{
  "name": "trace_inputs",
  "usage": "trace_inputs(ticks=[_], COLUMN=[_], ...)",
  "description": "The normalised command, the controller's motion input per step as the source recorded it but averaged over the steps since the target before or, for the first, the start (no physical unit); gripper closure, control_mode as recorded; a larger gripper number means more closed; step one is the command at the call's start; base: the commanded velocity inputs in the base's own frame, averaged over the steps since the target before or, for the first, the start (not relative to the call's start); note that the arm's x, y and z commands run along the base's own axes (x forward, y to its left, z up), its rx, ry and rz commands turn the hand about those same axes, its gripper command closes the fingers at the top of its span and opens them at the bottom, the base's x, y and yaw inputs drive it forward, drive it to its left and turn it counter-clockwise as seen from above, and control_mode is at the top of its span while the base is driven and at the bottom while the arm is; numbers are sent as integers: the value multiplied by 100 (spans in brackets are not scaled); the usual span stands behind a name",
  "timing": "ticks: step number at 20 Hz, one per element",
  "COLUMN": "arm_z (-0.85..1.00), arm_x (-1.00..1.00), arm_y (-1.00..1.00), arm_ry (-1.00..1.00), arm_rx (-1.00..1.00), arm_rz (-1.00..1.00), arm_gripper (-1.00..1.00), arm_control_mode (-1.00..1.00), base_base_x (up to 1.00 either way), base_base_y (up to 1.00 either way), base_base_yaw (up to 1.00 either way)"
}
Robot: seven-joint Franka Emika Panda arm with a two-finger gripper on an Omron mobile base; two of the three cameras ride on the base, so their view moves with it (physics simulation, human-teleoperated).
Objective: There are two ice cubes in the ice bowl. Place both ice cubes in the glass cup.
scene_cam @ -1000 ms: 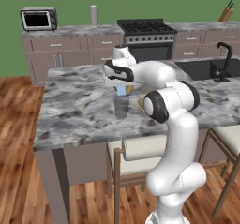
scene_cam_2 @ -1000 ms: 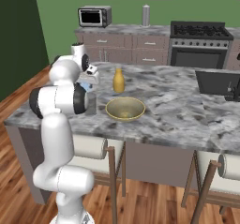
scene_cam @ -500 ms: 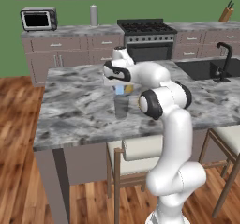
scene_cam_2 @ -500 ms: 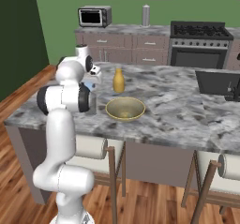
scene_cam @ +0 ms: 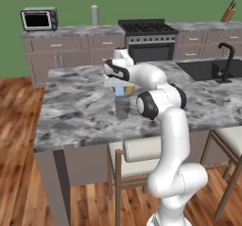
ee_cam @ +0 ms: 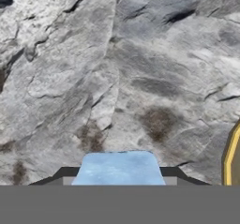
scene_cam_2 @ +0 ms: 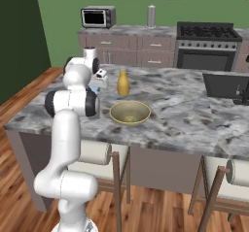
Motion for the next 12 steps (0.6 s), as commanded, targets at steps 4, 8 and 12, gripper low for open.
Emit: trace_inputs(ticks=[4, 8, 12], arm_z=[-13, -27, -7], arm_x=[2, 0, 0], arm_y=[0, 0, 0], arm_ry=[5, 8, 2], arm_rx=[0, 0, 0], arm_rz=[0, 0, 0], arm_gripper=[100, 100, 100], arm_control_mode=[-100, -100, -100], base_base_x=[0, 0, 0], base_base_y=[0, 0, 0], base_base_yaw=[0, 0, 0])
